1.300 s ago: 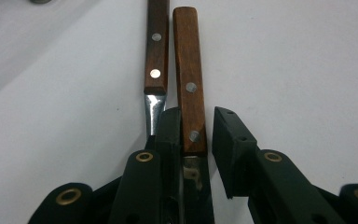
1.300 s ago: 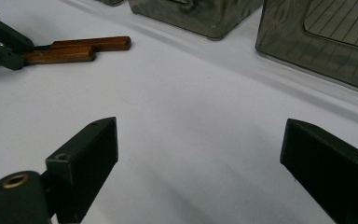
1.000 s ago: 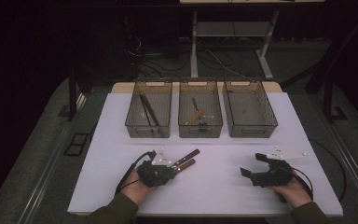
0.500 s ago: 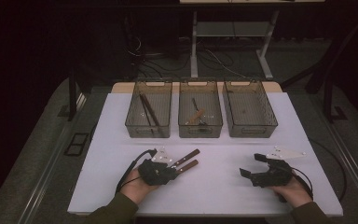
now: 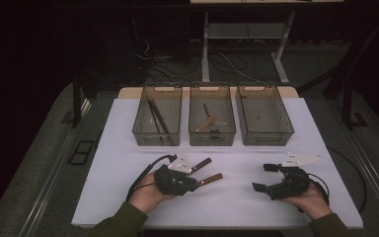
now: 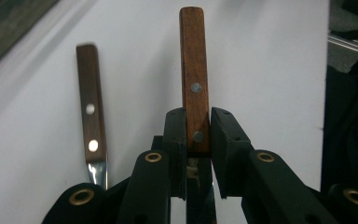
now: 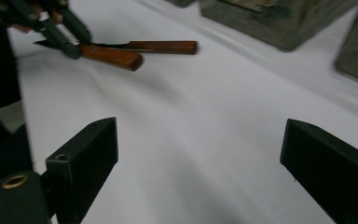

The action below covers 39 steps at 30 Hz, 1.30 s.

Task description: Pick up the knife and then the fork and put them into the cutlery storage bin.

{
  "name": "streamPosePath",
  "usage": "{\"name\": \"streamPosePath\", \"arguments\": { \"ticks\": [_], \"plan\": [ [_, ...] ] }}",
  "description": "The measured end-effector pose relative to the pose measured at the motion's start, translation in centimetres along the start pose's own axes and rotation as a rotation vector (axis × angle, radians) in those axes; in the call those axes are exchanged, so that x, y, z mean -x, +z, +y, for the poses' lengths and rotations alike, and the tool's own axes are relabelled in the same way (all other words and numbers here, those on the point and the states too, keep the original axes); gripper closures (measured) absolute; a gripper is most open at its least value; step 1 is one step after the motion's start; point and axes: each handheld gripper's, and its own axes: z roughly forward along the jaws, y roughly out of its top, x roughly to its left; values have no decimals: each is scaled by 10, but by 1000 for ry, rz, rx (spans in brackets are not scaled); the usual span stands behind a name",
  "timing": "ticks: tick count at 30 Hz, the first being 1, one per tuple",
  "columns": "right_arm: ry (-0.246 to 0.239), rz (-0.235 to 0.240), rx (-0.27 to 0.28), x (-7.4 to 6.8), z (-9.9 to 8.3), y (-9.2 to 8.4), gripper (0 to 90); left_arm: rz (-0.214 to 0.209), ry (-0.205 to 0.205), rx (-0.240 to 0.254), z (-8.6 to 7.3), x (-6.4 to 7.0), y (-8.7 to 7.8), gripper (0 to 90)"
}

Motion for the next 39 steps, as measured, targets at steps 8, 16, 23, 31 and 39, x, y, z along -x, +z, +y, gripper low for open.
{"name": "streamPosePath", "arguments": {
  "ticks": [8, 16, 23, 31, 39],
  "plan": [
    [-90, 123, -90, -2, 25, 13, 112, -93, 123, -29, 27, -5, 9, 771],
    [-205, 214, -142, -17, 45, 36, 111, -150, 226, -26, 54, -9, 23, 771],
    [-263, 284, -220, -25, 53, 52, 227, -188, 292, -69, 63, 2, 30, 771],
    [-360, 334, -284, -37, 50, 61, 436, -202, 326, -105, 62, 14, 33, 771],
    [-414, 333, -343, -46, 47, 69, 568, -215, 343, -123, 63, 18, 35, 770]
  ]
}}
